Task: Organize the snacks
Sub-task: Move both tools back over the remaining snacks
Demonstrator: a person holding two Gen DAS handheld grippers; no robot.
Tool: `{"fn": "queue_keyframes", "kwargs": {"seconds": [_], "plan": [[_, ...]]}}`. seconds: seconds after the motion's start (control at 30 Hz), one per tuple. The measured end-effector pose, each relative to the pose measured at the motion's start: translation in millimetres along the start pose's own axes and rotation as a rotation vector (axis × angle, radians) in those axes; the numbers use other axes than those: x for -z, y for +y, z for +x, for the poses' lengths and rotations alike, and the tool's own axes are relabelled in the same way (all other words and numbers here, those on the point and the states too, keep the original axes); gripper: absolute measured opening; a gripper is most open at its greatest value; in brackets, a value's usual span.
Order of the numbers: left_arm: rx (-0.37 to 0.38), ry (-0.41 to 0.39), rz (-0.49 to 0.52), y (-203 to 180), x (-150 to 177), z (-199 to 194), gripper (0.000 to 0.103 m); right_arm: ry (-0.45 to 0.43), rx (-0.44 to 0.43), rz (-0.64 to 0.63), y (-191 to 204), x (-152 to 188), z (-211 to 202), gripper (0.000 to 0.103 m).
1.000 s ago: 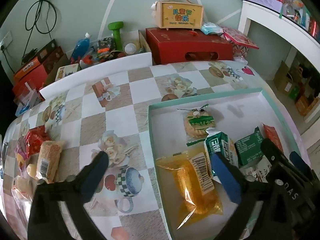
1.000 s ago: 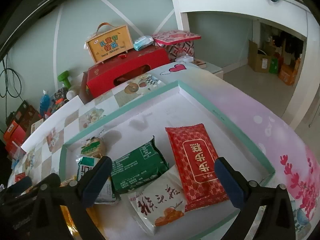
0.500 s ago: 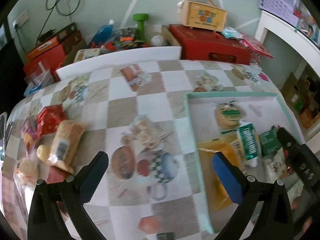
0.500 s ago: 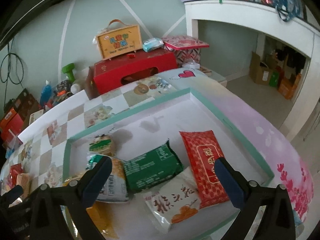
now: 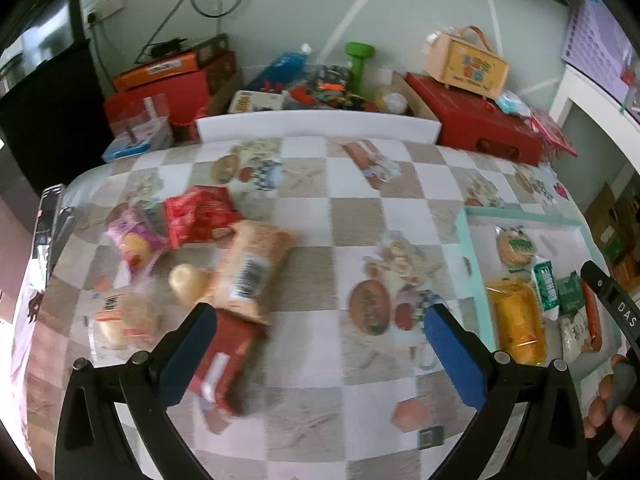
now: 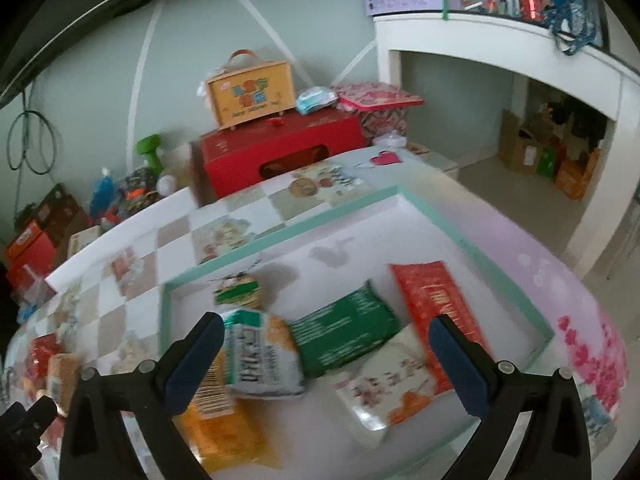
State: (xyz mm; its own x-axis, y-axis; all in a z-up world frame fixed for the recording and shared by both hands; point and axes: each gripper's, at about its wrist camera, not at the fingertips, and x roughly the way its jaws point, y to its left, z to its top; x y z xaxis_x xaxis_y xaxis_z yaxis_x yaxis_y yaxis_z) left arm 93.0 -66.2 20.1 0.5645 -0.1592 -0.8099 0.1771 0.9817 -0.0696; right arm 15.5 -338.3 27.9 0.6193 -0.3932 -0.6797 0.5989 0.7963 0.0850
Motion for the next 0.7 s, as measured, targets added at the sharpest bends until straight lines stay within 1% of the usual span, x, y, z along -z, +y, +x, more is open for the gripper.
{"fn": "queue_keyframes", "kwargs": {"seconds": [0.17,0.33,0.5,0.63,0.7], "plan": [[-0.014,-0.002,-0.051,31.0,0.0,-3.7,0.103,-0.025,-0.035,-0.028,21.0,2.5,-5.6,0.103],[-0.040,-0.004,-0.122,68.0,1.5,-6.3,0.103,-0.036,-0.049,-0.048,44.8,5.6,-11.8,0.103],[-0.053,0.001,-0.170,98.4,6.6,-6.9,0.103,-0.039,-0.066,-0.076,68.5,9.8,-18.7,0.103],[-0.052,0.017,-0.228,125.9,10.6,-6.1,0.103,-0.025,-0.105,-0.114,90.9,16.7,-22.5,0.103],[-0.063,0.018,-0.260,141.9,11.0,-8.2,0.103,-0.023,-0.129,-0.139,102.9,20.8,-26.6,0.103]]}}
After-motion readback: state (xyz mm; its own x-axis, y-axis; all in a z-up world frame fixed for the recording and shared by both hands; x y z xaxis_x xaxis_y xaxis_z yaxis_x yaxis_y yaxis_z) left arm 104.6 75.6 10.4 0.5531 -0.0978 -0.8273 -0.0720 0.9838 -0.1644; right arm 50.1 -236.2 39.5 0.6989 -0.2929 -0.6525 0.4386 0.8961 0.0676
